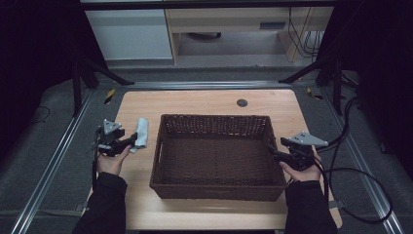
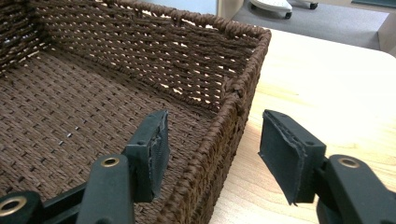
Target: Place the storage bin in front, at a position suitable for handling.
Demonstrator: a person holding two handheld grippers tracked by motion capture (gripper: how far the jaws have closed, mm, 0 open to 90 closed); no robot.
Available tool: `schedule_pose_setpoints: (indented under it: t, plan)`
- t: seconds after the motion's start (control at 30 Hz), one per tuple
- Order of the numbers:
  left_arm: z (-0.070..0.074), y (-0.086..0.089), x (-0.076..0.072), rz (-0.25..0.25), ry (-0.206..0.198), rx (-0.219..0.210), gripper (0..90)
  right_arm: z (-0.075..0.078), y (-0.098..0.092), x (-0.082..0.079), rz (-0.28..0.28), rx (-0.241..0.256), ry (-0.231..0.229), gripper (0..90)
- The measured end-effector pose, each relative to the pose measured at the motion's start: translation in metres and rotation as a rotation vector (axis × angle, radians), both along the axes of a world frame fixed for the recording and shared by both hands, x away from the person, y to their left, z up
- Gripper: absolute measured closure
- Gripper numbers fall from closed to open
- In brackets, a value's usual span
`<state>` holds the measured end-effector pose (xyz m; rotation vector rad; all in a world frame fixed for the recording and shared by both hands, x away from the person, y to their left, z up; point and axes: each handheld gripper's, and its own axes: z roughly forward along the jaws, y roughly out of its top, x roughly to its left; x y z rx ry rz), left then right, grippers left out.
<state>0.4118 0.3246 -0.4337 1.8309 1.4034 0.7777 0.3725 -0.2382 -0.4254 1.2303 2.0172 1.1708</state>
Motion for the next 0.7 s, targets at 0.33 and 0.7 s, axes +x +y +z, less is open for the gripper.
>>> schedule_pose_setpoints:
  t: [0.33,0.7]
  plan:
    - [-0.041,0.008,0.033,-0.021,0.090,0.089,44.7,-0.004,-0.001,0.002,0.001,-0.014,0.013,40.1]
    - [-0.050,0.013,0.032,-0.061,0.199,0.029,77.0,-0.005,0.000,0.002,0.003,-0.019,0.016,39.2]
